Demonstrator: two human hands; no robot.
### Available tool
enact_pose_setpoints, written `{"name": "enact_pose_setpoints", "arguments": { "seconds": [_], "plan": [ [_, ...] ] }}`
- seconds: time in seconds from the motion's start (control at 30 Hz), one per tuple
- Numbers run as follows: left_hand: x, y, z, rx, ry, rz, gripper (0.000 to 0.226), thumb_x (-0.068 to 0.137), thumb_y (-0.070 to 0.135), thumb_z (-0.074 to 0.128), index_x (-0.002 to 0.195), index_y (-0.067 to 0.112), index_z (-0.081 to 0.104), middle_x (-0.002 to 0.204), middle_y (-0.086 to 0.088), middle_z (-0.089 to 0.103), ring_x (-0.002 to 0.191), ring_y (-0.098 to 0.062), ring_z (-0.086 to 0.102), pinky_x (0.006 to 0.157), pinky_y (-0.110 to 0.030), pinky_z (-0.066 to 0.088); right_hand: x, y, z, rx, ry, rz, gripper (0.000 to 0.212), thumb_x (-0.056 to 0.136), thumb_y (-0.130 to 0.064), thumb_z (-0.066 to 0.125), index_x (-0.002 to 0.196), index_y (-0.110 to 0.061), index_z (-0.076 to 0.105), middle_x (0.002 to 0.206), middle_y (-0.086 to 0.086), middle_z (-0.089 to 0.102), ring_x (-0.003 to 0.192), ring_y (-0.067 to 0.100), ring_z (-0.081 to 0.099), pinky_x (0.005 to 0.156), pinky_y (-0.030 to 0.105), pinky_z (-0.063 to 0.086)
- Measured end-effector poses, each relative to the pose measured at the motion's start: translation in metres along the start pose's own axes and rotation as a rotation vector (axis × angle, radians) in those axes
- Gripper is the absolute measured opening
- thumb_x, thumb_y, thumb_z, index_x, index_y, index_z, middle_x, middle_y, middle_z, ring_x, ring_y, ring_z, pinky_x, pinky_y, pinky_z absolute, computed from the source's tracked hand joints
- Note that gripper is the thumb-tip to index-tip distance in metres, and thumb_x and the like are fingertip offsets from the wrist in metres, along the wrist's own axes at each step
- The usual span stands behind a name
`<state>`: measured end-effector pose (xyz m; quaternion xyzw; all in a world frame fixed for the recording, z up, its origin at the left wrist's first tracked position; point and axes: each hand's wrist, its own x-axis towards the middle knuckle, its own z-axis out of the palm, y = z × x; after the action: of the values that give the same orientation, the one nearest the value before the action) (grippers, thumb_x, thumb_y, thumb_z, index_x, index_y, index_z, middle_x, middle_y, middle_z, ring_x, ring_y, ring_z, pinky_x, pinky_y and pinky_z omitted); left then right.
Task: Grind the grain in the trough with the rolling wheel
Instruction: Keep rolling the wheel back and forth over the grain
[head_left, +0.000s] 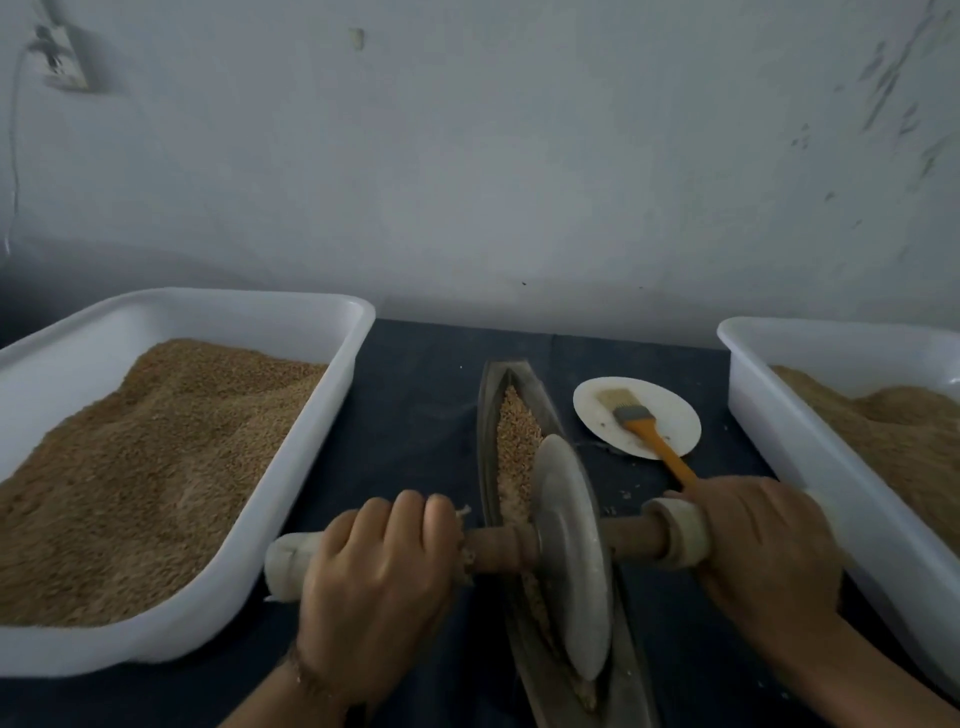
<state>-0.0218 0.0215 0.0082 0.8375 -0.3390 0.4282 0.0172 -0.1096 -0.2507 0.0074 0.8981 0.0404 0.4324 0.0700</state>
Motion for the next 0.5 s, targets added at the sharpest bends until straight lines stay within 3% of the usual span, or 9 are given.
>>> {"name": "enact_pose_setpoints", "arguments": {
  "seconds": [0.03,0.1,0.2,0.27,0.33,0.4,0.5],
  "plan": [
    [0.004,0.0,0.001,-0.032,-0.046,-0.009,0.025,0.08,0.014,0.055,0.058,0.017,0.045,0.051,0.0,0.042,0.041,-0.017,0.039,0.043,-0.028,0.032,0.004,-0.001,0.005,0.01,-0.026,0.027,0.006,0.067,-0.004,0.07,0.07,-0.008,0.067,0.061,0.008,0.059,0.053,0.028,0.055,0.049,0.036,0.044],
    [0.019,-0.001,0.009,-0.14,-0.216,-0.061,0.018,0.07,0.018,0.056,0.057,0.019,0.044,0.049,0.003,0.043,0.039,-0.015,0.04,0.041,-0.025,0.032,0.023,0.0,0.016,-0.006,-0.225,0.095,0.027,0.055,-0.006,0.079,0.064,-0.02,0.058,0.054,-0.001,0.052,0.047,0.021,0.049,0.043,0.028,0.034],
    [0.06,-0.018,0.036,-0.146,-0.59,-0.177,0.022,0.082,0.038,0.05,0.065,0.025,0.045,0.06,0.011,0.048,0.052,-0.008,0.047,0.05,-0.023,0.034,0.067,0.012,0.036,-0.105,-0.724,0.211,0.012,0.07,-0.031,0.06,0.08,-0.033,0.053,0.07,-0.009,0.055,0.061,0.015,0.048,0.052,0.028,0.032],
    [0.084,-0.033,0.055,-0.241,-0.787,-0.181,0.024,0.084,0.04,0.046,0.067,0.024,0.051,0.064,0.009,0.055,0.057,-0.008,0.053,0.052,-0.024,0.037,0.096,0.023,0.051,-0.026,-0.993,0.279,0.015,0.074,-0.029,0.054,0.087,-0.03,0.06,0.084,-0.006,0.062,0.072,0.015,0.053,0.056,0.028,0.035],
    [0.105,-0.04,0.065,-0.291,-0.877,-0.17,0.022,0.083,0.037,0.047,0.069,0.023,0.055,0.067,0.006,0.059,0.061,-0.011,0.056,0.056,-0.026,0.043,0.116,0.028,0.06,0.084,-1.169,0.382,0.017,0.07,-0.022,0.064,0.087,-0.024,0.066,0.087,-0.002,0.065,0.079,0.014,0.058,0.058,0.027,0.039],
    [0.113,-0.039,0.068,-0.267,-0.864,-0.162,0.022,0.082,0.037,0.047,0.068,0.022,0.056,0.066,0.005,0.059,0.06,-0.011,0.056,0.054,-0.026,0.041,0.117,0.03,0.065,0.116,-1.157,0.411,0.021,0.071,-0.022,0.065,0.092,-0.022,0.067,0.092,-0.001,0.066,0.088,0.017,0.06,0.062,0.029,0.041],
    [0.096,-0.027,0.051,-0.153,-0.671,-0.171,0.022,0.083,0.04,0.05,0.068,0.024,0.049,0.062,0.009,0.052,0.053,-0.008,0.048,0.05,-0.024,0.032,0.084,0.023,0.054,-0.004,-0.812,0.366,0.03,0.076,-0.031,0.058,0.106,-0.032,0.059,0.093,-0.004,0.065,0.088,0.022,0.061,0.063,0.029,0.035]
  ]
}}
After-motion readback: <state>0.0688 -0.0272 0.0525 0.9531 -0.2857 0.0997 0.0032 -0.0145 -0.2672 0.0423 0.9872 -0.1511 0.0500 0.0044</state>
